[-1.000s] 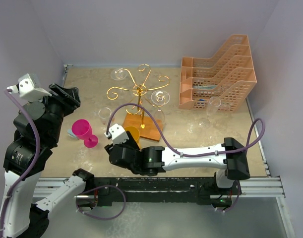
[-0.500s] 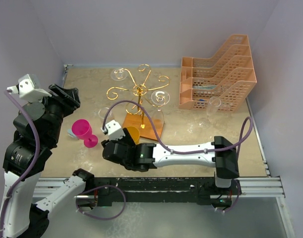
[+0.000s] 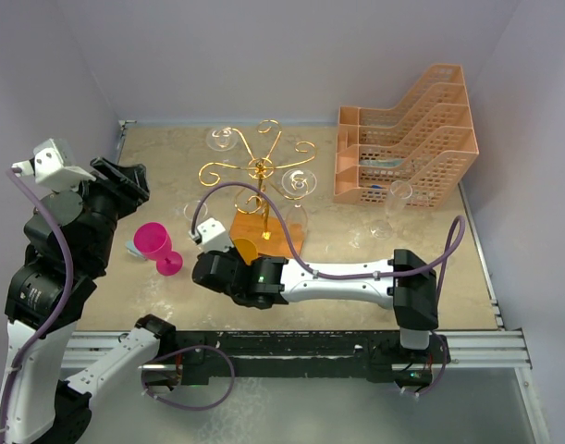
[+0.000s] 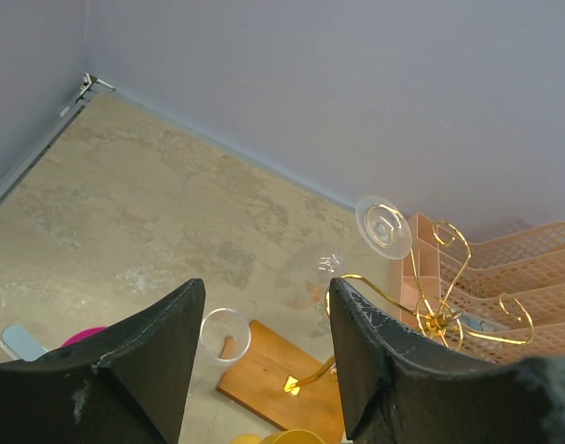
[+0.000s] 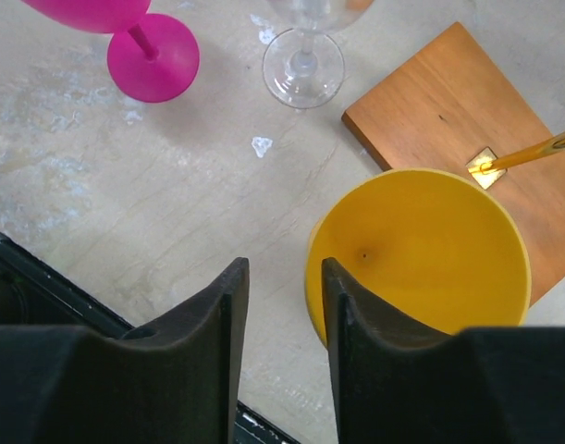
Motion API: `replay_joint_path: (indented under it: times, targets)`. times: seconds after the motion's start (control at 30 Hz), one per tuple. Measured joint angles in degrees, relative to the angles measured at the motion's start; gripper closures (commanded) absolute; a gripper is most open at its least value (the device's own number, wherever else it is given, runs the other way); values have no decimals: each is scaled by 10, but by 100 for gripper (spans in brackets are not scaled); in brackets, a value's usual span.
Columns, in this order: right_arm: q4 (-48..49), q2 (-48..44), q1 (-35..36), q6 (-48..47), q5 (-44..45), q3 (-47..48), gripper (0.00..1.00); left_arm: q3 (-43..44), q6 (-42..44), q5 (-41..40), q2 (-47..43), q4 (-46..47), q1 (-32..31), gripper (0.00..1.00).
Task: Place the wine glass upside down on the wine glass rack
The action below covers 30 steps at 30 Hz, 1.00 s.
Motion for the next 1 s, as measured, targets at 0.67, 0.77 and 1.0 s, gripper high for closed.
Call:
replay_joint_path:
  times: [0.67,0.77,1.0]
  targets:
    - [10,-52,1,-33,-86,7,100,47,-7,20,-2,-5,0,46]
    - [55,-115,1,-40,-125,-3,100,48,-21,24,-5,-5,0,46]
    - [170,-238,2,-30,-151,-9,100,60,-52,48,-18,-3,0,45]
